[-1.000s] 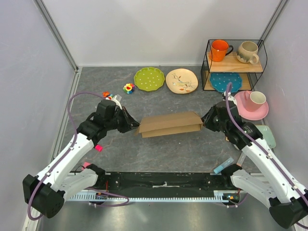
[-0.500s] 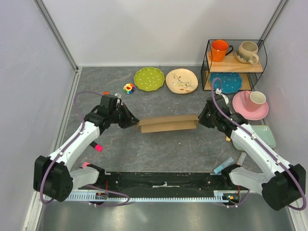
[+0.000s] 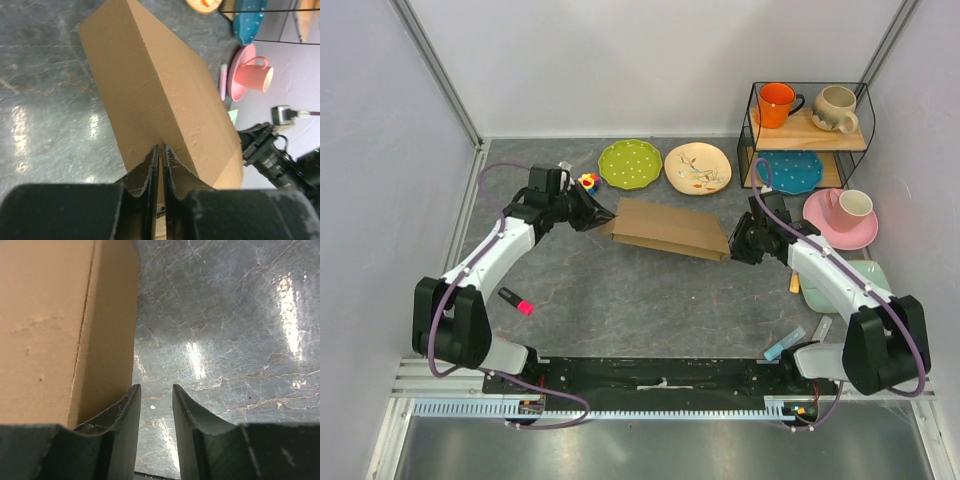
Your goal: Fold the paper box
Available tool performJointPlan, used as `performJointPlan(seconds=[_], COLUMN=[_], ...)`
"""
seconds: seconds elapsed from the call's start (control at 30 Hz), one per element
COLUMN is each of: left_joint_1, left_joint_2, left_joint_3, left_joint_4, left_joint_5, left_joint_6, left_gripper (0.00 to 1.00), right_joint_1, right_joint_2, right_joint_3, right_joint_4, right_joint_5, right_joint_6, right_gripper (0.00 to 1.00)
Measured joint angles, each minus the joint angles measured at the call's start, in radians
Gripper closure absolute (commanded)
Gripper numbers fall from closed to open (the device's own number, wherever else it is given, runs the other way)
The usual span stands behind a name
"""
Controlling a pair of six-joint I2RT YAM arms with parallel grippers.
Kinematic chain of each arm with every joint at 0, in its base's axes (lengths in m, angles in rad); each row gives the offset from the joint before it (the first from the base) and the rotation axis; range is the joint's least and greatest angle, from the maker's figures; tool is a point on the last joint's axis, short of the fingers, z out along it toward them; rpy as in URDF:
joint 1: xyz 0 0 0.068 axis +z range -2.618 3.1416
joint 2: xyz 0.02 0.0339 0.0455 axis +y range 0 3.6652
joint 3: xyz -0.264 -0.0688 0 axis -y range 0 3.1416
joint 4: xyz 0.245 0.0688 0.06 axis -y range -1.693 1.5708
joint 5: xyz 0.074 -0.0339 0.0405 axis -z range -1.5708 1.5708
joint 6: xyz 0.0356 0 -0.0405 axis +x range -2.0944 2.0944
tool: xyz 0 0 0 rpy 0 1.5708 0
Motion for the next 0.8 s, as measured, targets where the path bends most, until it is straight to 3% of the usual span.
performJointPlan(seconds=[0.37,0.8], left_joint_1=[0.009,0.009], left_joint_2=[0.011,-0.227], left_joint_3=[0.039,-0.024], left_joint_4=[0.080,0.026], left_joint_5=[0.058,0.086], left_joint_6=[-0.002,-0.003], left_gripper=[0.87,0.80], right_joint_1=[-0.012,-0.012], right_joint_2=[0.013,-0.180], right_joint_3=[0.029,0.117], right_joint_4=[-0.043,-0.150], right_joint_5=[-0.057,-0.060], right_joint_6=[-0.038,-0.036], right_gripper=[0.61,0.58])
